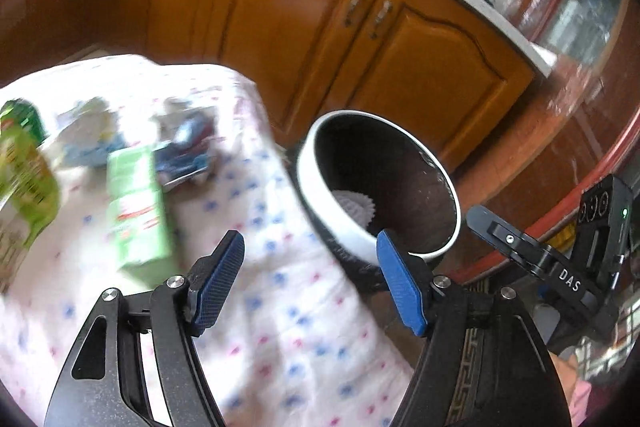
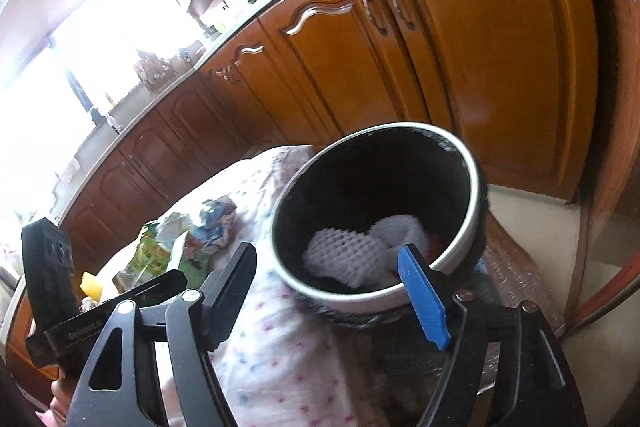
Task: Collect trash
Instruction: 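Open both tools to drop the foam net and carton into the bin, then move both open tools back toward the remaining trash on the table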
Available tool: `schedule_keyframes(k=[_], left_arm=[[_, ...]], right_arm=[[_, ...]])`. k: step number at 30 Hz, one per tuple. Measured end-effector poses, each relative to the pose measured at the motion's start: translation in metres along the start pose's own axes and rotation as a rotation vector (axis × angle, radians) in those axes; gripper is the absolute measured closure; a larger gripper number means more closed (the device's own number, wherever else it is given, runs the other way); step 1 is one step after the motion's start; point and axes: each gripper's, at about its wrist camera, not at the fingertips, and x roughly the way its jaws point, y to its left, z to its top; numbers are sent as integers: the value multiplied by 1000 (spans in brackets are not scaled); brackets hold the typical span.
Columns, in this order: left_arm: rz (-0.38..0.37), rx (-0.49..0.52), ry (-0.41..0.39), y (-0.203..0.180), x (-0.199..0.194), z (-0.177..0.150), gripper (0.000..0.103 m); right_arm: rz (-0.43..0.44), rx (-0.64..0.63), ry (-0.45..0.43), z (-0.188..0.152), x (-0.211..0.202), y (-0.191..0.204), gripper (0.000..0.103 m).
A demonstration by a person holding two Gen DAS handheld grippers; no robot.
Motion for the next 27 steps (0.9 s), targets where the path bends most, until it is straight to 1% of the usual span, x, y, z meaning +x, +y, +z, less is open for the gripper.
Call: schedule_keyframes(k=[6, 7, 8, 17, 21, 27], left_arm=[[28, -77, -29, 33, -23, -19, 33], [32, -86, -31, 38, -27, -22, 33], [38, -95, -32, 44, -30, -26, 33], [86, -173, -53, 86, -62, -53, 33], [116, -189, -62, 101, -74, -61, 33], [164, -237, -85, 130, -94, -72, 33]], right_arm=[[28, -25, 20, -15, 6, 25, 20], [33, -30, 25, -18, 7, 29, 16], [40, -35, 30, -20, 8, 32, 14], [88, -80, 79, -45, 23, 69, 13], [113, -100, 108, -53, 33, 87, 13], [119, -155, 137, -65, 45, 113, 8]])
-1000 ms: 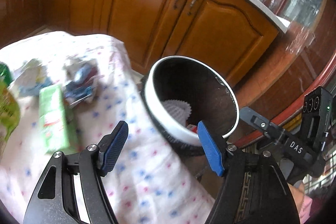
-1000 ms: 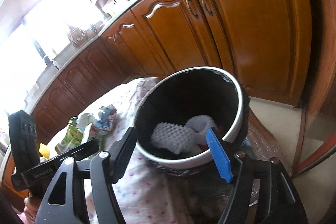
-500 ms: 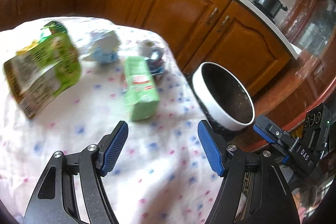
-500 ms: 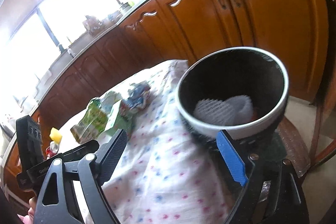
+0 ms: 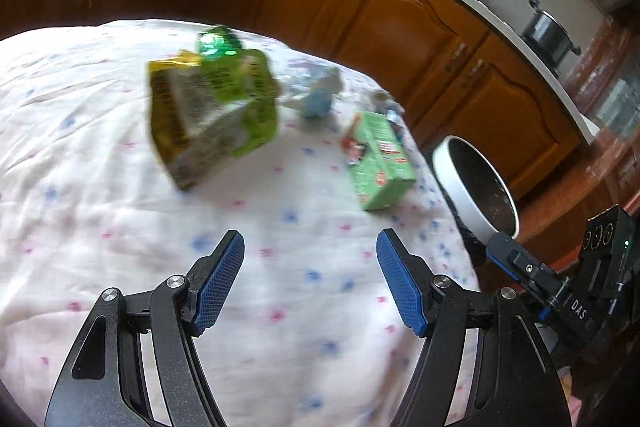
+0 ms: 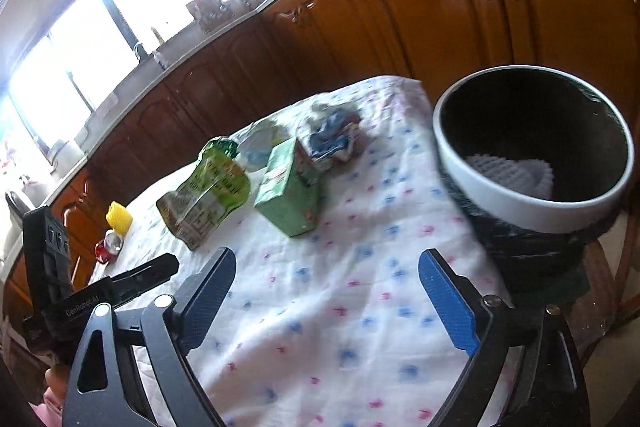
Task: Collect trash
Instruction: 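Move both open tools back toward the remaining trash on the table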
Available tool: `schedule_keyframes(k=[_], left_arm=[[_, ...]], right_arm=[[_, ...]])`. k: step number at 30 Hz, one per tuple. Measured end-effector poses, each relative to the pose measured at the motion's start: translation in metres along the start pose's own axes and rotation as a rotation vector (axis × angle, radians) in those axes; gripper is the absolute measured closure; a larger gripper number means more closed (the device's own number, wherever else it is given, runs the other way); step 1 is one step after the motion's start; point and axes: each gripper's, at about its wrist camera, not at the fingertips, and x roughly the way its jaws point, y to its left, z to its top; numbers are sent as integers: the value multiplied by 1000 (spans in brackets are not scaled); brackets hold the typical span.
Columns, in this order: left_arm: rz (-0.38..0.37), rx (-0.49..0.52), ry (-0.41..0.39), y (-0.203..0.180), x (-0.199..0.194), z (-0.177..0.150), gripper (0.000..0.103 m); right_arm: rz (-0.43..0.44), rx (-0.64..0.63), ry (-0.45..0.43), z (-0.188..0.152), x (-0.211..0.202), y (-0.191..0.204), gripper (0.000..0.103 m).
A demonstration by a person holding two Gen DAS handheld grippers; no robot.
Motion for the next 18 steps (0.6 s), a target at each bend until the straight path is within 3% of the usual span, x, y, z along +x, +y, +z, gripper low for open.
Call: schedule_keyframes(k=[18], left_arm=[[97, -102, -52, 68, -7, 29, 21]], right_arm=[[-24, -125, 21, 19, 42, 43, 1]])
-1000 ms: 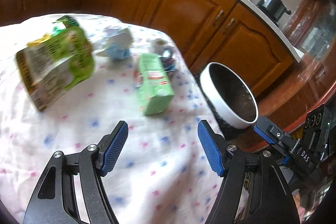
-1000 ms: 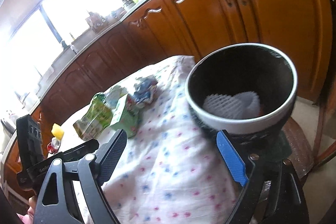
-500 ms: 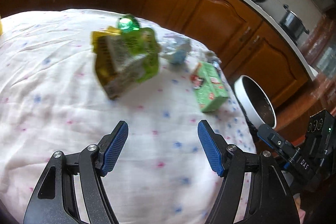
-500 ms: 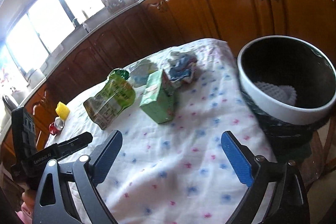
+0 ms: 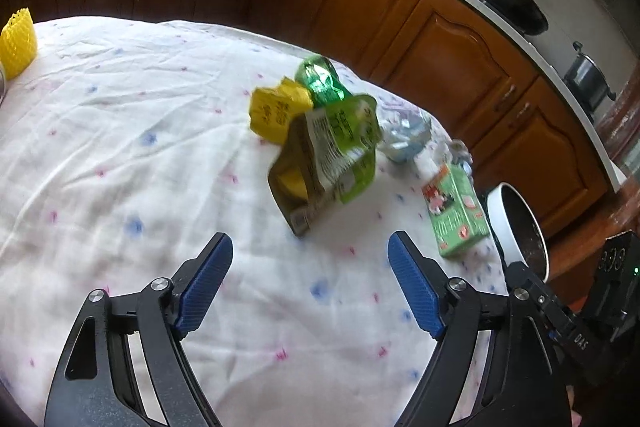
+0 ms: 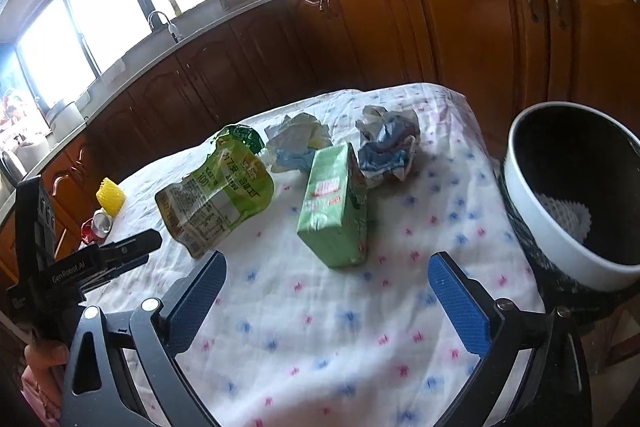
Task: Collect trash
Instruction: 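Move both open tools back toward the remaining trash on the table, then grasp the green juice pouch with the left tool while the right tool grasps the green carton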
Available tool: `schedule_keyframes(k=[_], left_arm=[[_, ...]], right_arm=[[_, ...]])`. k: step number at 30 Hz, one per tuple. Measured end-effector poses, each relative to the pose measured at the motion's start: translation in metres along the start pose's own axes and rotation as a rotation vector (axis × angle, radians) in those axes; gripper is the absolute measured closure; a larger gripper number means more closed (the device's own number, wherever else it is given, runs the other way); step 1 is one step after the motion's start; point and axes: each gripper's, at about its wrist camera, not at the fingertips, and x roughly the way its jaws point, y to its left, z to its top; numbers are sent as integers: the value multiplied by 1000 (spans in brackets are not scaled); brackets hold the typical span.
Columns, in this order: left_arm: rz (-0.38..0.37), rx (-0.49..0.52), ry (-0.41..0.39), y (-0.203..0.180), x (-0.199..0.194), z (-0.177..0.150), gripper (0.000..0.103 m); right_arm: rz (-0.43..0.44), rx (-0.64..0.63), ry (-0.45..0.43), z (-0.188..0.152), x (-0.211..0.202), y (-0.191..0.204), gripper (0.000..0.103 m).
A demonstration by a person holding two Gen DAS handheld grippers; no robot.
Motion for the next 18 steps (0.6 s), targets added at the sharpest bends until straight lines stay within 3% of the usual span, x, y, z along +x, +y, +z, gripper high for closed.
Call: schedule_keyframes(k=[12, 16, 18], left_arm=[[-1, 11, -8, 2, 32, 42, 21], [-17, 22, -1, 0, 42, 51, 22], [-26, 39, -1, -3, 44, 52, 28]], right_arm=[[7, 14, 33, 27, 33, 0, 4], [21, 19, 57, 31, 44, 1, 16], [21, 22, 74, 31, 51, 0, 29]])
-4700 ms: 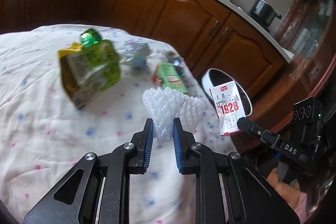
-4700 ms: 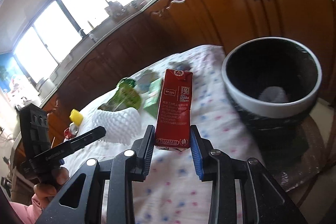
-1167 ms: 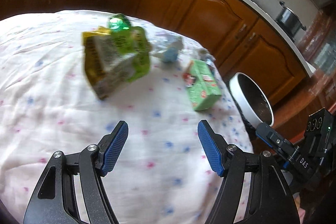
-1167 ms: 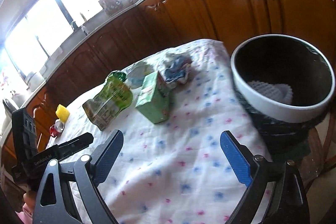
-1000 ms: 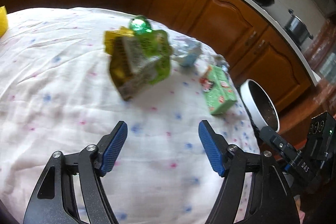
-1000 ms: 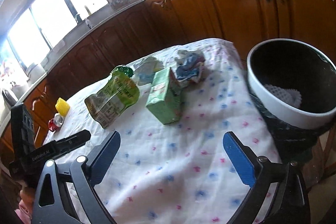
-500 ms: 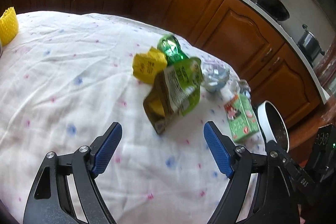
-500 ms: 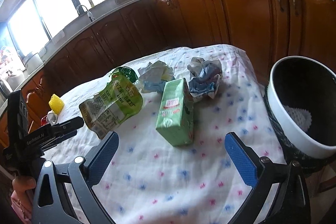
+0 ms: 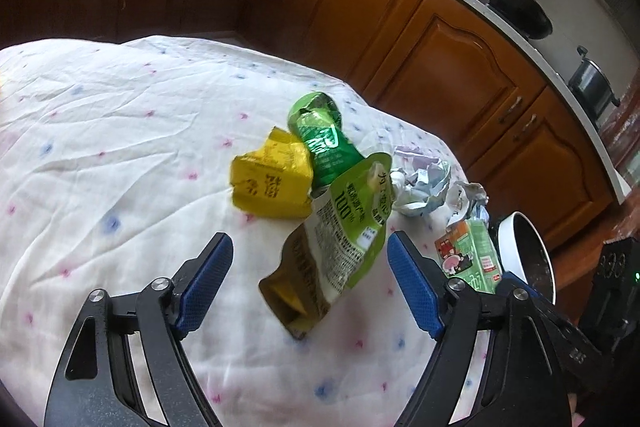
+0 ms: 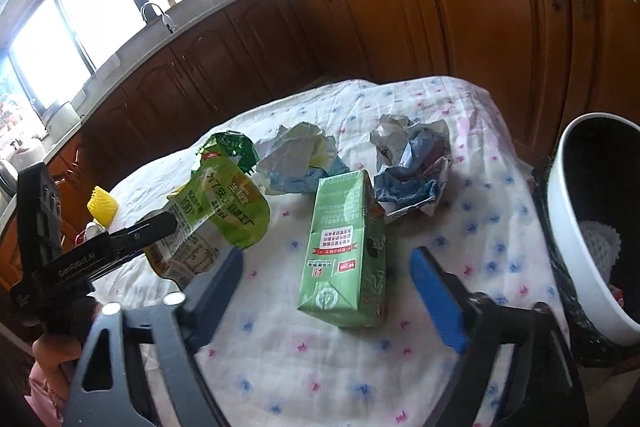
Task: Collect trash
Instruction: 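Grasp the green juice pouch with the left tool while the right tool grasps the green carton, then carry the juice pouch and green carton over the bin with both tools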
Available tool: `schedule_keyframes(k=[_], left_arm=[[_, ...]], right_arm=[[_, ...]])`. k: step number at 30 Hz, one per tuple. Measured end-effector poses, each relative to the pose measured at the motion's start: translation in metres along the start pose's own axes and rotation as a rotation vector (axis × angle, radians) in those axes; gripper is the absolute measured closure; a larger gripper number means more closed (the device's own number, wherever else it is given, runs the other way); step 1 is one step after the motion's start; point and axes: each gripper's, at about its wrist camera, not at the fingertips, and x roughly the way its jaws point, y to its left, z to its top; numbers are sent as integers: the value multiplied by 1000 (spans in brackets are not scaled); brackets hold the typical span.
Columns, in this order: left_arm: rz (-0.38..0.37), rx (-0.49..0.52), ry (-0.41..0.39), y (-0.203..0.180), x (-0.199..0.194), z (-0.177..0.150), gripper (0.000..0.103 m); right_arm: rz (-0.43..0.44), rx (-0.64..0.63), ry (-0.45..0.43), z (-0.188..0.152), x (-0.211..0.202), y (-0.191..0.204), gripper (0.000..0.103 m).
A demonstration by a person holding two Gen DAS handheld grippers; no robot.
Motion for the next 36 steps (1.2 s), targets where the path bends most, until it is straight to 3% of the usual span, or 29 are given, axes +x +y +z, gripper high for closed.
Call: schedule_keyframes(k=[2, 4, 7, 18, 25, 36], left_arm=[[-16, 28, 16, -5, 4, 0, 43], [-18, 44, 32, -9, 6, -2, 76], [-47, 56, 37, -14, 4, -10, 82], [-118, 118, -2, -54, -35, -45, 86], [-174, 150, -38, -86, -56, -50, 89], [-240, 225, -33, -132, -60, -59, 93]], right_arm=[[7, 6, 21, -2, 5, -2, 64], [19, 11, 36, -6, 8, -4, 65], [33, 7, 17, -14, -2, -6, 66], [67, 41, -57, -34, -64, -27, 67], [54, 73, -112, -39, -100, -48, 67], [24, 139, -152, -49, -125, -82, 67]])
